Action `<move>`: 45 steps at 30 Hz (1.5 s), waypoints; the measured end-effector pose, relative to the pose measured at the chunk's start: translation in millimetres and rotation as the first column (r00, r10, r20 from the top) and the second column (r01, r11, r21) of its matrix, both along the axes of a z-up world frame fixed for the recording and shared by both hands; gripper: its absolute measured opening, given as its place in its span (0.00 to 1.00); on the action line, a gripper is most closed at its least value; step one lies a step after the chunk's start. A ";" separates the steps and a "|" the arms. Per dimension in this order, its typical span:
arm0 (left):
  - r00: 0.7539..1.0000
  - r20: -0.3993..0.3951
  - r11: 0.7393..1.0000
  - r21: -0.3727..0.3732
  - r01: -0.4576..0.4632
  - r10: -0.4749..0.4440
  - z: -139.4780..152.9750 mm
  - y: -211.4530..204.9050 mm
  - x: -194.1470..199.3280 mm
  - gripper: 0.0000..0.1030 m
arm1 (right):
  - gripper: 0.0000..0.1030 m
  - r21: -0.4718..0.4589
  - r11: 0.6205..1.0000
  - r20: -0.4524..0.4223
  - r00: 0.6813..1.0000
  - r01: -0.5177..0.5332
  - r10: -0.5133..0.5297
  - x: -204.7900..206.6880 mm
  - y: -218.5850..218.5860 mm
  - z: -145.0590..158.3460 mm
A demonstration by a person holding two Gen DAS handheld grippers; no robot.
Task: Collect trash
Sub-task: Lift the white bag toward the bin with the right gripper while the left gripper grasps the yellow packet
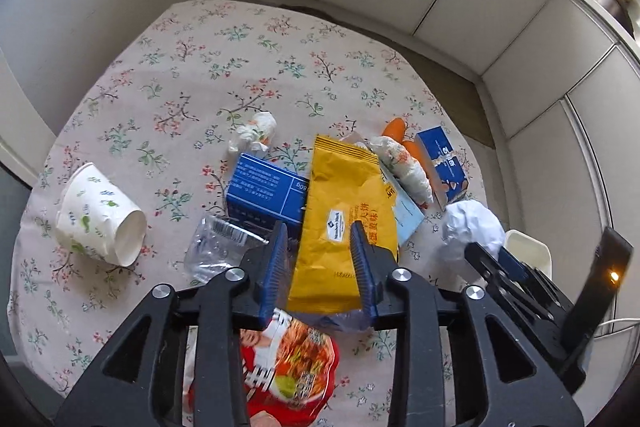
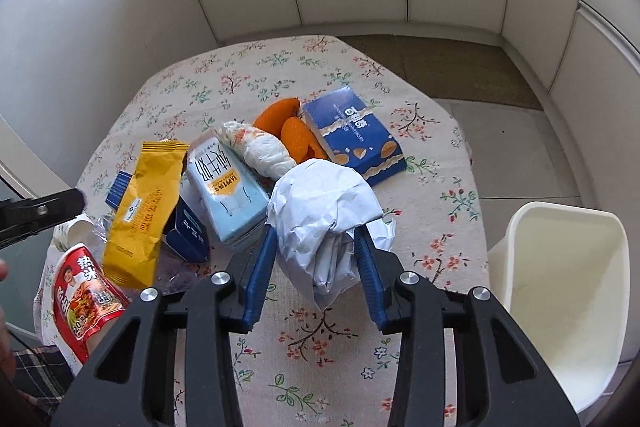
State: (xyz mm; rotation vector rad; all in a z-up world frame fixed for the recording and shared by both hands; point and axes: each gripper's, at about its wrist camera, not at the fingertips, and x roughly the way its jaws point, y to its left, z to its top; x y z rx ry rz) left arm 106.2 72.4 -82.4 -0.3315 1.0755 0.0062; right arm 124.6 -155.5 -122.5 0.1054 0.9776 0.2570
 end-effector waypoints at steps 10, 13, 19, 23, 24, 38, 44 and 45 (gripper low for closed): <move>0.990 -0.106 0.967 0.224 0.119 -0.097 -23.7 -53.3 23.6 0.93 | 0.39 0.004 1.000 0.017 1.000 0.011 -0.011 -2.3 -14.7 7.2; 0.982 -0.178 0.959 0.259 0.116 -0.071 -42.9 -54.1 31.9 0.93 | 0.39 0.007 1.000 0.016 1.000 0.009 -0.009 -2.2 -16.2 7.0; 0.984 -0.173 0.964 0.251 0.091 -0.048 -47.4 -45.1 32.2 0.59 | 0.39 0.022 1.000 0.026 1.000 0.001 -0.001 -2.4 -16.2 10.1; 0.989 -0.128 0.964 0.246 0.101 -0.071 -36.9 -50.7 26.9 0.49 | 0.39 0.028 1.000 0.037 0.999 -0.010 0.009 -4.8 -14.2 14.0; 0.991 -0.114 0.965 0.243 0.098 -0.072 -34.4 -51.2 25.6 0.48 | 0.39 0.028 1.000 0.040 0.999 -0.012 0.011 -5.4 -13.4 15.3; 0.991 0.123 0.992 0.123 0.037 -0.052 24.2 -49.4 1.5 0.46 | 0.39 -0.020 0.999 0.155 0.987 0.036 -0.033 -26.6 -25.1 48.9; 0.985 0.156 0.991 0.116 0.060 -0.078 30.0 -58.1 -7.6 0.46 | 0.40 -0.039 0.995 0.176 0.981 0.096 -0.088 -34.6 -45.2 57.6; 0.984 0.160 0.991 0.116 0.063 -0.081 30.4 -60.5 -9.5 0.46 | 0.40 -0.042 0.993 0.180 0.979 0.110 -0.100 -35.9 -50.3 59.1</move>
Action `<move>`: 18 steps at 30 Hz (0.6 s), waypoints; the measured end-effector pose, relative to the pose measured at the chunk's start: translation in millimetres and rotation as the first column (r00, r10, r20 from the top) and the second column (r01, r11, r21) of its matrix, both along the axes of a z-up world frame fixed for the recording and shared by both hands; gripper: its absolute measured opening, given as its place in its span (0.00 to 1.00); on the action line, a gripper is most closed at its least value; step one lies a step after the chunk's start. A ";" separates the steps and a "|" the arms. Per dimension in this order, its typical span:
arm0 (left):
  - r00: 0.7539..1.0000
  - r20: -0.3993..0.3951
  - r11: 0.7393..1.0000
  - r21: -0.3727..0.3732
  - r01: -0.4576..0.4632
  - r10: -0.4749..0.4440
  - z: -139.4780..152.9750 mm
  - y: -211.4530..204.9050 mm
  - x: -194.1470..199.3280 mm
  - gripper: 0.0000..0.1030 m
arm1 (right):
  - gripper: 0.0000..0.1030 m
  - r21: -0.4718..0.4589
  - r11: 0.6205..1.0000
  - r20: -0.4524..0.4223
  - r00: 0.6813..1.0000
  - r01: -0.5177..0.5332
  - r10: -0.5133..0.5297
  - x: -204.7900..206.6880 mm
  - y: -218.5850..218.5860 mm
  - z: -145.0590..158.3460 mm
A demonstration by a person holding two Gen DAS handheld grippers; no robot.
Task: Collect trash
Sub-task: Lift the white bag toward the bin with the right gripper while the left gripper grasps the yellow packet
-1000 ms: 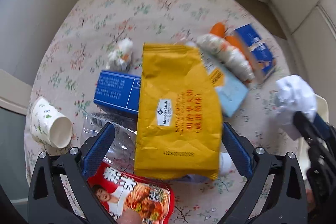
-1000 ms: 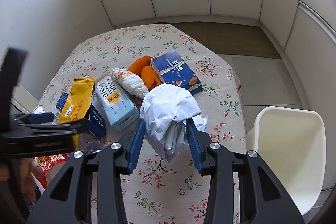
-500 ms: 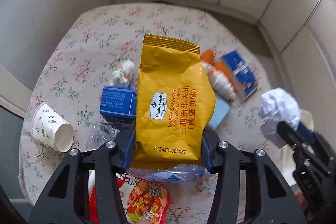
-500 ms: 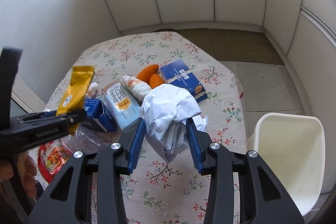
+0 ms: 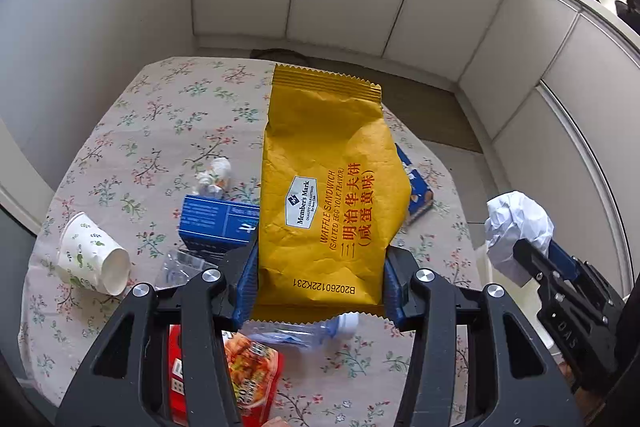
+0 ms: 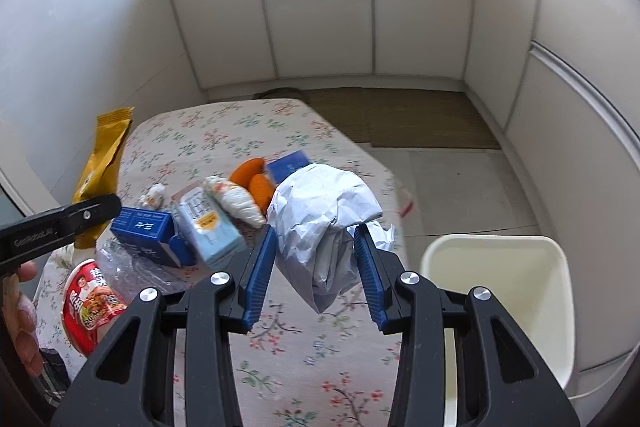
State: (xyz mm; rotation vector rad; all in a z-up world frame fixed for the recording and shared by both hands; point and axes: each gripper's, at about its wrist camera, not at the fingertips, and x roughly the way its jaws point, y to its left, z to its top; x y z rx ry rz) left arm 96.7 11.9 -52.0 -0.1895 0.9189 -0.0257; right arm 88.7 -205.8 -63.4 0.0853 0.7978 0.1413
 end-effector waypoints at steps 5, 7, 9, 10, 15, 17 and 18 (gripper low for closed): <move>0.999 0.026 1.000 0.000 0.030 -0.030 3.7 -13.6 -8.5 0.46 | 0.40 -0.036 0.996 0.013 0.997 0.077 -0.076 -7.7 -21.6 2.1; 0.998 0.038 0.999 0.004 0.041 -0.041 4.9 -19.4 -11.3 0.46 | 0.40 -0.044 0.993 0.004 0.994 0.108 -0.108 -7.6 -31.9 -1.1; 0.997 0.048 0.999 0.010 0.052 -0.053 5.1 -26.8 -14.0 0.46 | 0.40 -0.054 0.988 -0.010 0.989 0.144 -0.145 -8.3 -43.2 -5.0; 0.997 0.051 0.998 0.011 0.056 -0.056 4.9 -29.4 -15.0 0.46 | 0.40 -0.066 0.984 -0.017 0.986 0.164 -0.166 -8.8 -48.9 -7.3; 0.995 0.063 0.997 0.008 0.077 -0.078 2.6 -47.2 -21.1 0.46 | 0.40 -0.106 0.966 -0.048 0.969 0.238 -0.244 -9.6 -72.4 -18.0; 0.994 0.065 0.996 0.007 0.090 -0.090 0.2 -56.4 -23.6 0.46 | 0.40 -0.126 0.955 -0.055 0.959 0.268 -0.276 -10.0 -82.3 -22.2; 0.993 0.068 0.995 0.011 0.099 -0.099 -0.9 -62.5 -24.7 0.46 | 0.40 -0.135 0.950 -0.057 0.955 0.282 -0.292 -10.7 -85.1 -24.3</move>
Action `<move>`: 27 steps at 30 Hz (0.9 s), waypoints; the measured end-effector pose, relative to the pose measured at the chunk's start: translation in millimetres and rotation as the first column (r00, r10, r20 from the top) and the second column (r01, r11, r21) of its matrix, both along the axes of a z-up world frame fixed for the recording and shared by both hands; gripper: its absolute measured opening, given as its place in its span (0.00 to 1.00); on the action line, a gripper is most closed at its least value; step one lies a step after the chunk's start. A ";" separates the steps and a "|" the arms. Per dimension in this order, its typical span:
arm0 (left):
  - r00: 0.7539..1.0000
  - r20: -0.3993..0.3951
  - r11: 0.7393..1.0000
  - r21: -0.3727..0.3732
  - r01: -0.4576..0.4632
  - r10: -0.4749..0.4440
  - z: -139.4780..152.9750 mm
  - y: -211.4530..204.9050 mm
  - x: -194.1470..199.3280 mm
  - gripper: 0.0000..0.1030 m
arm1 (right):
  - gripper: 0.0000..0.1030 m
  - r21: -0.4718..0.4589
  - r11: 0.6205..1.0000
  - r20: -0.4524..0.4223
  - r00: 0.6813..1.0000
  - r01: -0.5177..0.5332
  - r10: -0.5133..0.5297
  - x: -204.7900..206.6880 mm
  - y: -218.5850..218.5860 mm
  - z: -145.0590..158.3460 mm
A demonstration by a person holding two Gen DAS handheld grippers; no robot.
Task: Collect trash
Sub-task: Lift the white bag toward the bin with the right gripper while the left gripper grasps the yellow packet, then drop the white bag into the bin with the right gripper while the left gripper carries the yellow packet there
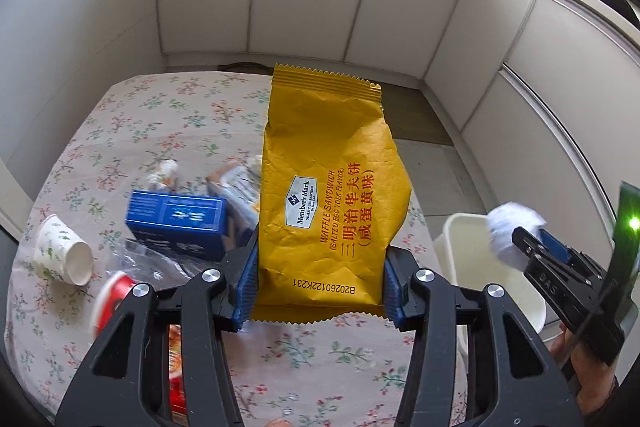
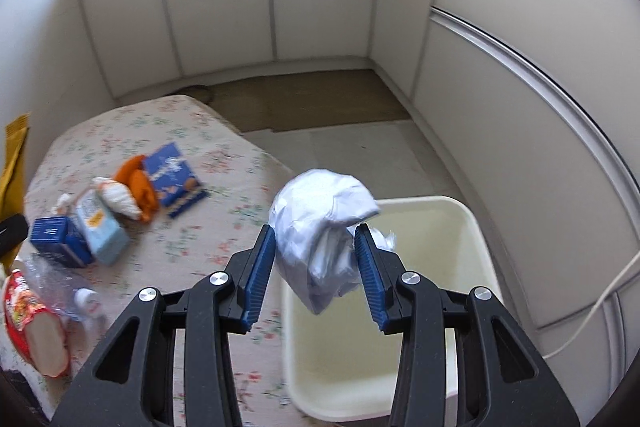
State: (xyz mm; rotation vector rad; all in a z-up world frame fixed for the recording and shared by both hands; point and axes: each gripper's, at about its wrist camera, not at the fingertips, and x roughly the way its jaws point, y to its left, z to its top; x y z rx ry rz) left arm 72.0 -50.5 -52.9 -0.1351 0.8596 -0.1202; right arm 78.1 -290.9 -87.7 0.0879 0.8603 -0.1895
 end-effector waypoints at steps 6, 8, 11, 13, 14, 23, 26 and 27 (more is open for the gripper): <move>0.998 0.018 0.998 0.029 0.061 -0.062 -3.8 -36.3 -2.4 0.46 | 0.68 0.009 0.994 0.009 0.994 0.112 -0.112 -8.4 -33.4 -1.7; 0.997 0.012 0.997 0.021 0.078 -0.078 -6.3 -46.6 -1.2 0.46 | 0.78 0.018 0.989 0.027 0.989 0.144 -0.144 -13.5 -45.2 0.8; 0.994 0.003 0.994 0.011 0.105 -0.105 -10.0 -65.7 1.9 0.46 | 0.84 0.028 0.982 0.044 0.982 0.185 -0.186 -20.5 -62.2 4.0; 0.991 -0.002 0.991 0.008 0.130 -0.130 -10.7 -80.7 4.4 0.47 | 0.84 0.037 0.978 0.048 0.977 0.206 -0.207 -24.9 -74.9 5.9; 0.990 -0.002 0.990 0.008 0.141 -0.141 -10.5 -87.3 5.8 0.47 | 0.85 0.041 0.975 0.051 0.974 0.217 -0.219 -27.5 -81.3 7.1; 0.966 -0.013 0.966 0.001 0.257 -0.257 -10.5 -164.3 22.0 0.47 | 0.87 0.070 0.938 0.066 0.937 0.340 -0.344 -60.9 -147.1 15.5; 0.956 -0.013 0.956 0.009 0.292 -0.292 -13.0 -187.4 23.5 0.47 | 0.87 0.075 0.930 0.058 0.929 0.360 -0.365 -68.4 -160.5 14.2; 0.953 -0.013 0.953 0.013 0.303 -0.303 -14.0 -194.8 25.0 0.47 | 0.87 0.076 0.927 0.054 0.927 0.367 -0.371 -71.3 -165.9 13.7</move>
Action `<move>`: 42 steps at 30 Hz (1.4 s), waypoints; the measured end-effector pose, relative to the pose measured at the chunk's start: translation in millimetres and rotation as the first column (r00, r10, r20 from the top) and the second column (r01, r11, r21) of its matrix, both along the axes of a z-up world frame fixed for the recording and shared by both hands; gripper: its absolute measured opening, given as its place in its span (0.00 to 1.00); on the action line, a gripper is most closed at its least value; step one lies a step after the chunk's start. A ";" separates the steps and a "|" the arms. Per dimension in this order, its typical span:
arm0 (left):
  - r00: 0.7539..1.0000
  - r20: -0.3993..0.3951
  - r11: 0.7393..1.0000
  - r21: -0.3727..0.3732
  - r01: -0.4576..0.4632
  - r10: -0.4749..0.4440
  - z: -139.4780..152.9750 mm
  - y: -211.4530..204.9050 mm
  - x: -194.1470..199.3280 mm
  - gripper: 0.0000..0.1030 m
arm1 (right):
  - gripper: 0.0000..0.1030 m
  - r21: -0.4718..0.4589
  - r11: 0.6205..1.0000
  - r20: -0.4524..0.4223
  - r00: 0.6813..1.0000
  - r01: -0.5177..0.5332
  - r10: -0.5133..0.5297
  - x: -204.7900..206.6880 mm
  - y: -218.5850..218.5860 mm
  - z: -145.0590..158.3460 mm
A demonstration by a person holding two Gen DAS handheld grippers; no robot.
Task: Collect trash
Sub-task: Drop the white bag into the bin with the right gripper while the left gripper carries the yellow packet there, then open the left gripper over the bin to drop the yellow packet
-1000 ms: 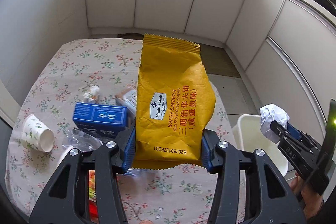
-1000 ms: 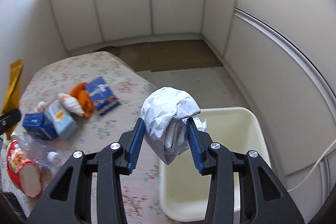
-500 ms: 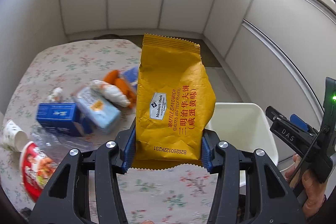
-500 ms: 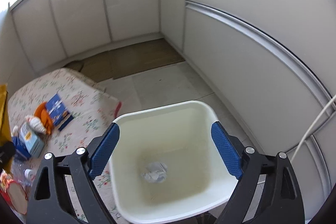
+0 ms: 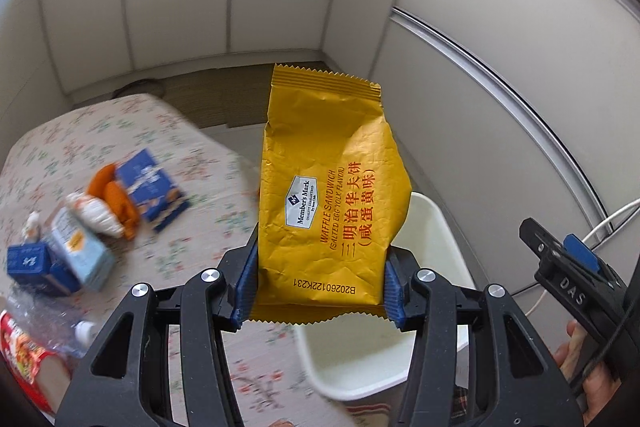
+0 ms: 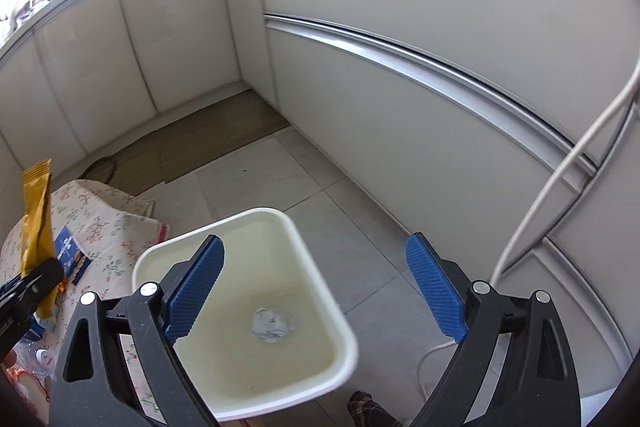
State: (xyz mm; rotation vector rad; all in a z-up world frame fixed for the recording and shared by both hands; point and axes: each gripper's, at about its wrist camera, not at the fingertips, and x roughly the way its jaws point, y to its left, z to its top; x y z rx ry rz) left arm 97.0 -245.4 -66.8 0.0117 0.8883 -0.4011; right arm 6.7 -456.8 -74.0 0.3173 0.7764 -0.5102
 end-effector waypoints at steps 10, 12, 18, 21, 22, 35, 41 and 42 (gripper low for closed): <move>0.996 -0.029 0.996 0.028 0.085 -0.084 -12.9 -50.6 3.8 0.58 | 0.87 0.000 0.999 -0.013 0.999 0.045 -0.045 -13.2 -21.3 -2.2; 0.996 -0.021 0.996 0.037 0.084 -0.083 -12.3 -49.6 2.4 0.60 | 0.87 -0.002 0.999 -0.016 0.999 0.045 -0.045 -12.5 -20.8 -2.3; 0.999 0.019 0.997 0.070 0.041 -0.042 -4.7 -35.0 -0.3 0.69 | 0.88 -0.019 0.999 -0.017 0.999 0.030 -0.030 -8.1 -11.2 -0.1; 0.999 0.042 0.997 0.078 0.009 -0.012 1.4 -22.2 -2.5 0.78 | 0.89 -0.028 0.999 -0.021 1.000 0.017 -0.018 -3.2 -3.5 0.6; 0.999 0.047 0.997 0.078 -0.001 -0.003 2.9 -17.5 -3.2 0.81 | 0.89 -0.032 0.999 -0.021 1.000 0.011 -0.012 -1.4 0.3 1.3; 0.982 0.098 0.978 0.120 -0.171 0.160 17.6 65.5 -3.2 0.90 | 0.90 -0.067 0.990 -0.012 0.992 -0.126 0.126 26.3 68.3 11.8; 0.964 0.104 0.956 0.142 -0.256 0.243 20.8 114.3 -2.5 0.90 | 0.90 -0.085 0.972 -0.011 0.975 -0.220 0.220 42.7 115.5 15.9; 0.962 0.106 0.953 0.145 -0.267 0.253 20.9 121.3 -2.5 0.91 | 0.90 -0.089 0.968 -0.010 0.972 -0.235 0.235 45.5 124.2 16.7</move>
